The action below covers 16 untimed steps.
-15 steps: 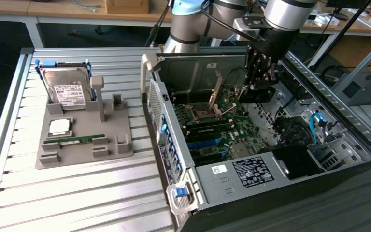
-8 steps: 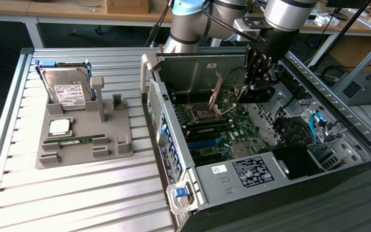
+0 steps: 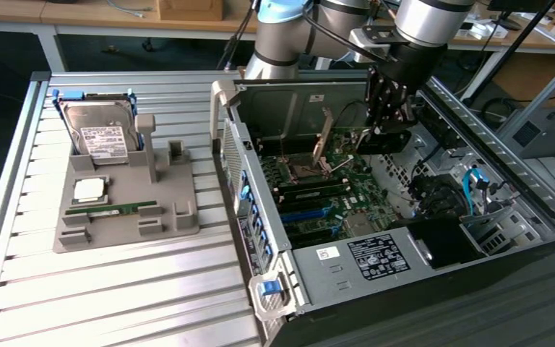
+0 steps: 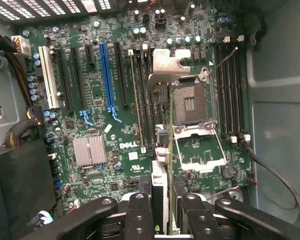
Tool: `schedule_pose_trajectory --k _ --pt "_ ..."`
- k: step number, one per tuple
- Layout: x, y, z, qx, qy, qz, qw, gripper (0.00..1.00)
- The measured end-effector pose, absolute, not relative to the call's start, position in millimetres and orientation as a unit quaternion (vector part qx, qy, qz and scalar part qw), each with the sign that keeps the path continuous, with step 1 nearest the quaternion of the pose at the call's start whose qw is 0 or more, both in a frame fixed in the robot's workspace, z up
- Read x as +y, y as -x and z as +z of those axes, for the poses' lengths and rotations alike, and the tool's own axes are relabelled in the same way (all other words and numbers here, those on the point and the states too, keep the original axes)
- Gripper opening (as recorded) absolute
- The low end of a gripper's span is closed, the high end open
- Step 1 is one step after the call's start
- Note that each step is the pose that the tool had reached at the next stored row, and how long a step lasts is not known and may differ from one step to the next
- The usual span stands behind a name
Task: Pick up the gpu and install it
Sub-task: 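Insert the gpu into the slot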
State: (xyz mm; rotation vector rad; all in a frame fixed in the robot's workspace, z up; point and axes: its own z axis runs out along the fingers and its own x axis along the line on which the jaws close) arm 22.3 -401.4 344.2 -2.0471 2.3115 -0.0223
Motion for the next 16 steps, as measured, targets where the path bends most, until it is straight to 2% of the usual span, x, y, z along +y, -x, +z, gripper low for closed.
schedule_pose_trajectory --k 16 --pt "-401.7 -21.0 343.4 0.740 0.672 -0.007 0.027 0.27"
